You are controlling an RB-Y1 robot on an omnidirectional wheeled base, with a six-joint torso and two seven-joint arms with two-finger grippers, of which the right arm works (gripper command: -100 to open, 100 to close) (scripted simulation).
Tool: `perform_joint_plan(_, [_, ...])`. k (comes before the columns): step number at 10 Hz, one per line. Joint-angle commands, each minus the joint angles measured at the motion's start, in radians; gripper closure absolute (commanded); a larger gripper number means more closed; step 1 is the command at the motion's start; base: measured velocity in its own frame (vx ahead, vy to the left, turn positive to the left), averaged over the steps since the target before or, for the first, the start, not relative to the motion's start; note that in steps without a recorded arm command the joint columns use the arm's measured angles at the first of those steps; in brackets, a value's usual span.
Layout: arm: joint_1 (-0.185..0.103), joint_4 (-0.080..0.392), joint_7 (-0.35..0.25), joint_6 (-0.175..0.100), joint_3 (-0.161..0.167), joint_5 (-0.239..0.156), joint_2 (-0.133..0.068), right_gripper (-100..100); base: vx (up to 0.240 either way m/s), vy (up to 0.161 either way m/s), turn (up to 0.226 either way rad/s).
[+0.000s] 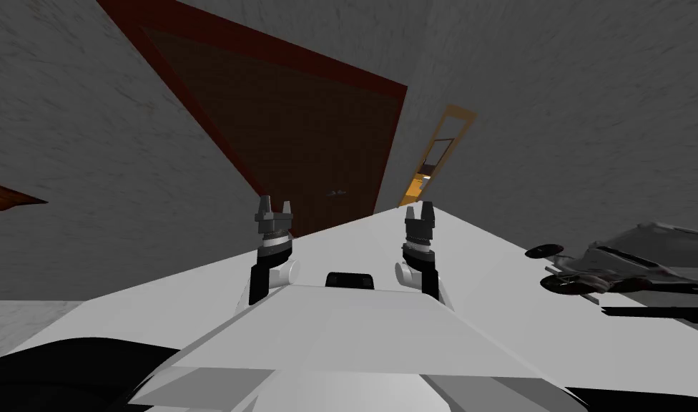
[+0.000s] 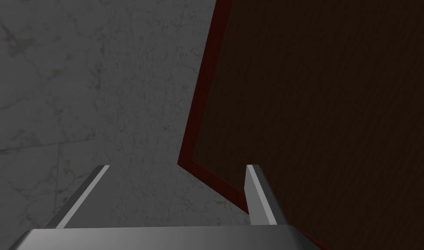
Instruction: Pull the door open
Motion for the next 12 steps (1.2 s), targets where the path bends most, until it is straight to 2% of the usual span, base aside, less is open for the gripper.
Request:
perform_joint_plan(1, [-0.013,0.037,-0.004,-0.005,-0.005,-0.006,-0.012,-100,0.054,0.023,0.107])
perform_joint_plan(3, [-0.023,0.064,-0.007,-0.008,-0.008,-0.010,-0.019,-100,0.081,0.011,0.086])
perform_joint_plan(5, [-0.041,0.114,-0.013,-0.015,-0.014,-0.017,-0.032,-100,0.085,0.012,0.103])
perform_joint_plan(6, [-0.055,0.153,-0.017,-0.020,-0.019,-0.023,-0.042,-100,0.109,0.018,0.148])
perform_joint_plan(12, [-0.109,0.302,-0.034,-0.039,-0.037,-0.046,-0.072,-100,0.094,0.011,0.106])
